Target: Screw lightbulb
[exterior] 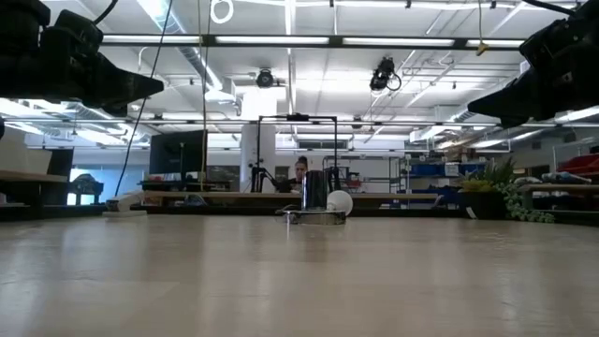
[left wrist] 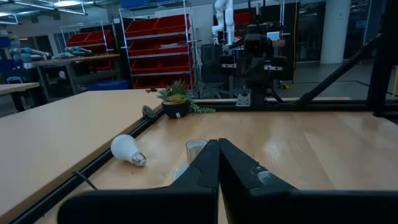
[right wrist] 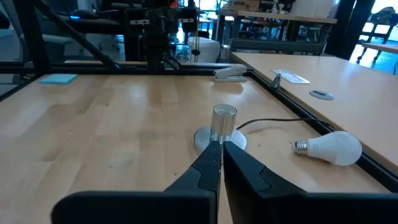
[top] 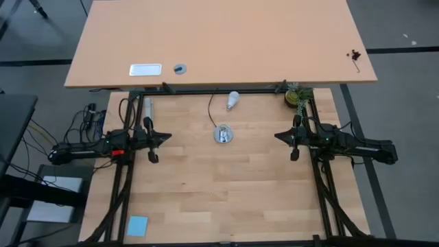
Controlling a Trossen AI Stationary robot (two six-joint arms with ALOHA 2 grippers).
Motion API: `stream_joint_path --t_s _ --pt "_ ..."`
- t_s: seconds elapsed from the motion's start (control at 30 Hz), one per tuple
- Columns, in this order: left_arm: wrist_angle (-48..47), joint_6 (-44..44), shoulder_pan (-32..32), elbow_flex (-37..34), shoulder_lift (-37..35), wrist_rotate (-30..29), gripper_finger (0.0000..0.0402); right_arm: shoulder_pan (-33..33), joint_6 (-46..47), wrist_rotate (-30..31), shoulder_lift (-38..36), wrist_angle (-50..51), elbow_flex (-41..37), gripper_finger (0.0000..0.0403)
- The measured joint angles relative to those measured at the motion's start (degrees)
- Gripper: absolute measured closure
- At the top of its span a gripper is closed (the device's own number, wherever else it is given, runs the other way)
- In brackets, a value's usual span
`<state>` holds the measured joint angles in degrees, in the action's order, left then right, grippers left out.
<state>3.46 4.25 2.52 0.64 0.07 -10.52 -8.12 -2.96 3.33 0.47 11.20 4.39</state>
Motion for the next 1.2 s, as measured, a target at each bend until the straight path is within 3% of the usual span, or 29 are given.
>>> stream_joint_path --t_s 0.33,0.5,0.67,0.97,1.2 --pt "8.3 -0.7 0.0 0.0 0.0 0.0 0.0393 0.0 0.0 0.0 0.0 0.0 0.0 0.0377" --pt "15.4 -10.7 0.0 0.0 0.0 0.1 0.0393 0.0 0.0 0.0 0.0 0.0 0.0 0.0376" --pt "19.4 -8.2 0.0 0.0 0.0 0.1 0.0393 0.0 0.0 0.0 0.0 0.0 0.0 0.0375" --pt "18.7 -7.8 0.0 0.0 0.0 -3.0 0.0393 0.0 0.0 0.0 0.0 0.0 0.0 0.0378" --pt "19.5 -9.1 0.0 0.0 0.0 1.8 0.0393 0.0 0.0 0.0 0.0 0.0 0.0 0.0376"
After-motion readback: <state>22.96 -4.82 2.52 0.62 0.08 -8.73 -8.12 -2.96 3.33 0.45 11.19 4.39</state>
